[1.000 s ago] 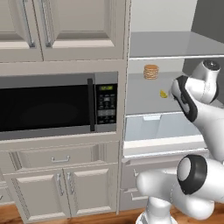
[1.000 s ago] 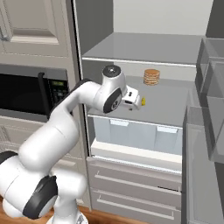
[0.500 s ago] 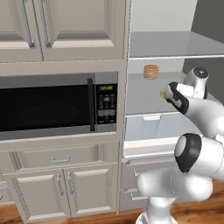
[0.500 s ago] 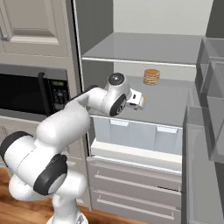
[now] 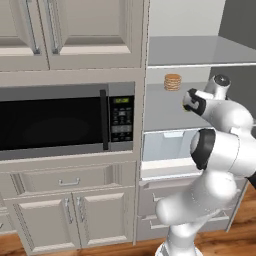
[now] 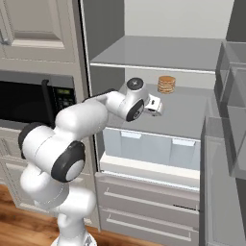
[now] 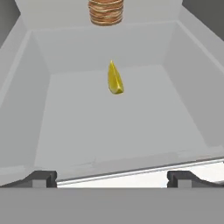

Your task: Take the lemon wedge from the fridge and place it on the plate with fish on the dining counter.

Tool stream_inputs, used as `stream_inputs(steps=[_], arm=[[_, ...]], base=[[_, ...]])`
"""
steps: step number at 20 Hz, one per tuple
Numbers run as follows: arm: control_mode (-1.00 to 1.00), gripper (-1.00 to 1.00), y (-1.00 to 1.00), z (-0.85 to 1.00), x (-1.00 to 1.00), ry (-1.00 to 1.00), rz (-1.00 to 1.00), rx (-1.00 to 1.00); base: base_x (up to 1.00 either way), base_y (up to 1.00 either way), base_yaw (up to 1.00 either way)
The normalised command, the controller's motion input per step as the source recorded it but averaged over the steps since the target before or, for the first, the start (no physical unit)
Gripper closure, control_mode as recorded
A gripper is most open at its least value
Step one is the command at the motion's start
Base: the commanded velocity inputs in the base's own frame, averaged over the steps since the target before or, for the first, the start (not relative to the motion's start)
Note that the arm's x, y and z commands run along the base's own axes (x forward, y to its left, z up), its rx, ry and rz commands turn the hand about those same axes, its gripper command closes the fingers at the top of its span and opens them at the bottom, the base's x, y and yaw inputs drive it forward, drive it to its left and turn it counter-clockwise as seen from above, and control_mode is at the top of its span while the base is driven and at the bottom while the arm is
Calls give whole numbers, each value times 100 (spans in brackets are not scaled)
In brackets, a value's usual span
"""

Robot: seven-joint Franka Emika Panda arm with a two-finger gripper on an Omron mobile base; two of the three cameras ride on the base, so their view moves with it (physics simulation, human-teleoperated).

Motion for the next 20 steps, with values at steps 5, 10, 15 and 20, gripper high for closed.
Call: stream_inputs(steps=[5, 10, 15, 20], arm=[[-100, -100, -3, -31, 39, 0, 0, 0], [-100, -100, -14, -5, 40, 0, 0, 0], [-100, -100, -25, -14, 32, 0, 3, 0], [-100, -100, 0, 0, 12, 2, 3, 4]], base=[[0, 0, 0], [0, 0, 0], [0, 0, 0], [0, 0, 0]])
